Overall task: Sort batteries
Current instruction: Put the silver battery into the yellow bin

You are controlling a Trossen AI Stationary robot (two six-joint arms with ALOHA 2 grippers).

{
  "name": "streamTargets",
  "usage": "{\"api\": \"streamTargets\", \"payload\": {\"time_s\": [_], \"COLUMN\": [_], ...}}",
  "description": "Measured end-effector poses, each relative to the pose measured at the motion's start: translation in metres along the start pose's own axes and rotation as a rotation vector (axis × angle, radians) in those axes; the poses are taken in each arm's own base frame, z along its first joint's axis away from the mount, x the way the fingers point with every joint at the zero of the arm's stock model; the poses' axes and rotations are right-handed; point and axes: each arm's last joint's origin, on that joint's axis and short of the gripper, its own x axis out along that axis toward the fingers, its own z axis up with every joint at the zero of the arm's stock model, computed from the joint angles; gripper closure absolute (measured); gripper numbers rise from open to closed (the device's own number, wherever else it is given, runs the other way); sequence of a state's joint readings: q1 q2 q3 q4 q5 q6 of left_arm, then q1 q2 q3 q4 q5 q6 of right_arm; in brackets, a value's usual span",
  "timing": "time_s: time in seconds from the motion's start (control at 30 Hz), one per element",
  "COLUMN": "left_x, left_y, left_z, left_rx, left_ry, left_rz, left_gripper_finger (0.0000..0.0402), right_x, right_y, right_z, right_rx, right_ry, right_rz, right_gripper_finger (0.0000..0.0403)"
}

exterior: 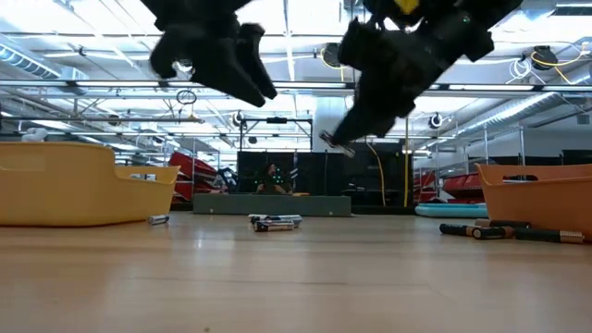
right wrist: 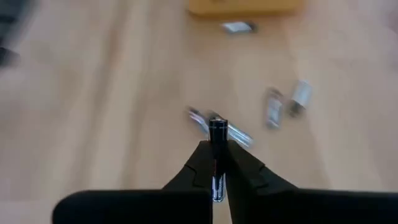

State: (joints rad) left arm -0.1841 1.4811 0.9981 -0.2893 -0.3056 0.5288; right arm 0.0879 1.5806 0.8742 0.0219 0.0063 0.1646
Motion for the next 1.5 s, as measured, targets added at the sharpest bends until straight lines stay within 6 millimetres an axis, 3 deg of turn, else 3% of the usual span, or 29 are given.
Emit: {"api": "streamTargets", "payload": {"time_s": [0.13, 0.43, 0.6, 1.13, 1.5], "left_x": [0.002, 0.017, 0.027, 0.028, 0.031], "left_y": [-0.005, -0.014, -0.018, -0.012, -0.013], "left_z": [0.006, 0.016, 0.018, 0.019, 0.02], "left_rx": [0.243, 0.482, 0.501, 0.483, 0.507], "left_ry": [-0.036, -0.149, -0.162, -0.191, -0.222], "left_rz": [0.01, -0.025, -0.014, 0.02, 0.01], "left_gripper_finger": [0.0217, 0.0217, 0.0218, 0.0268, 0.0368], "right_x": [0.0, -0.001, -0.001, -0.001, -0.002], "right_y": [0.002, -0.003, -0.001, -0.002, -0.001], "right_z": [0.009, 0.02, 0.02, 0.02, 0.02], "right_rx": [0.028, 0.071, 0.065, 0.077, 0.073], "right_ry": [-0.073, -0.173, -0.173, -0.168, -0.155], "right_rz": [0.106, 0.159, 0.205, 0.253, 0.287], "right_gripper_finger": [0.04, 0.04, 0.04, 0.0399, 0.0399]}}
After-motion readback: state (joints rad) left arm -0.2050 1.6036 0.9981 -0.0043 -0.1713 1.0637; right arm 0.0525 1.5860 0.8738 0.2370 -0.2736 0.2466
